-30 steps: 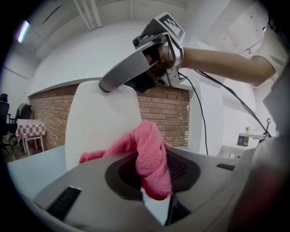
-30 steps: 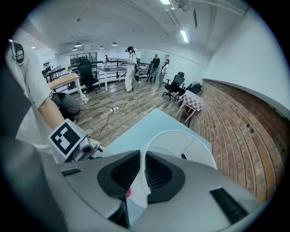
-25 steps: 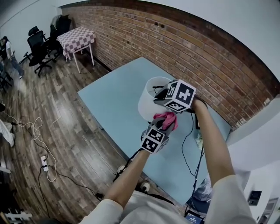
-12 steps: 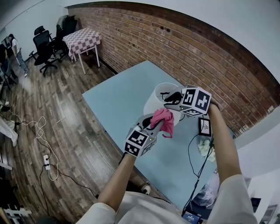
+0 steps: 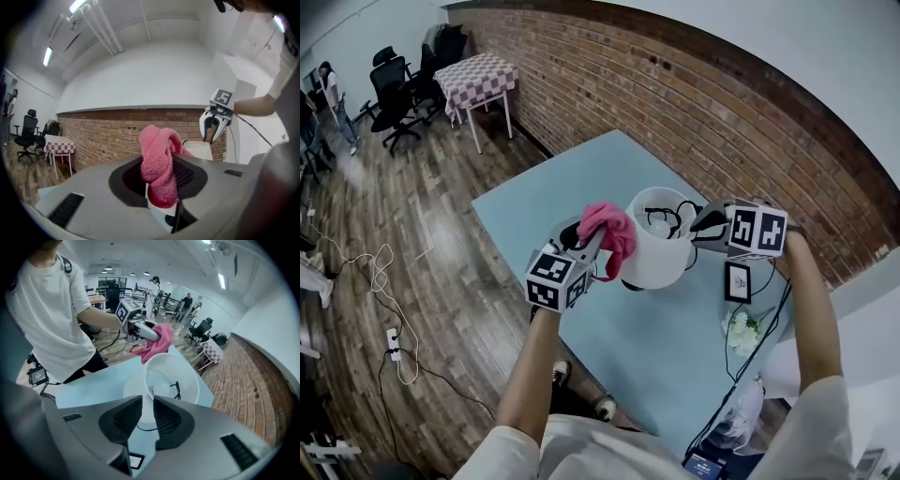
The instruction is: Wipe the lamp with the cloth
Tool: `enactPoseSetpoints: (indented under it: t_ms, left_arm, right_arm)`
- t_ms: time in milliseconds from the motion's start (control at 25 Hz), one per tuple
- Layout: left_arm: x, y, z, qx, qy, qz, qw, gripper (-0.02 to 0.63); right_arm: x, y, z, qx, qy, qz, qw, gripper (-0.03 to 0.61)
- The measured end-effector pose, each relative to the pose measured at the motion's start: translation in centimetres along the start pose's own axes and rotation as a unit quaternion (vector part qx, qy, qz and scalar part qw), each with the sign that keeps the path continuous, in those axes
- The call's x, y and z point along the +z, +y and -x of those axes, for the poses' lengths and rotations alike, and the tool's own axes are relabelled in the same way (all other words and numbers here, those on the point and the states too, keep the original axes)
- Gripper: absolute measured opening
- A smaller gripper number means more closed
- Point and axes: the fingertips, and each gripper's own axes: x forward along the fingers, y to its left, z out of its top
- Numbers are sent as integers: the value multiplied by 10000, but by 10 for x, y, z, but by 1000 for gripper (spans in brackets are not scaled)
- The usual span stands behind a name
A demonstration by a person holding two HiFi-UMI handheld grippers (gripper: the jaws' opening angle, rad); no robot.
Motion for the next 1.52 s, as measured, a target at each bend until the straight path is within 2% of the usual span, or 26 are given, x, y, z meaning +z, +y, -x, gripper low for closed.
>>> enactPoseSetpoints:
  t_ms: [120, 280, 400, 680, 920, 1160, 1520]
  left_arm:
    - [-13, 11, -18, 84, 244, 32, 9997, 117]
    - [-22, -5, -43, -80, 393, -105, 9991, 117]
    - [-21, -13, -51, -105, 349, -182, 9992, 110]
    - [-18, -16, -50, -84, 258, -235, 9994, 107]
    - [-17, -21, -37, 42, 185, -84, 9998, 107]
    - [-18, -49, -28, -98, 143, -90, 9998, 107]
    - [-13, -77, -28, -245, 54, -87, 9996, 107]
  right_arm:
    - [6, -6, -4, -176, -88, 176, 9997, 107]
    - [7, -5, -8, -77, 18, 410, 9991, 104]
    - [6, 2, -9, 53, 156, 397, 9991, 93]
    - [23, 19, -11, 547, -87, 57, 9984, 70]
    - [29, 21, -10, 539, -356, -184, 9977, 69]
    - [33, 19, -11, 393, -531, -446, 9968, 61]
    - [32, 23, -12, 230, -373, -394, 9983, 49]
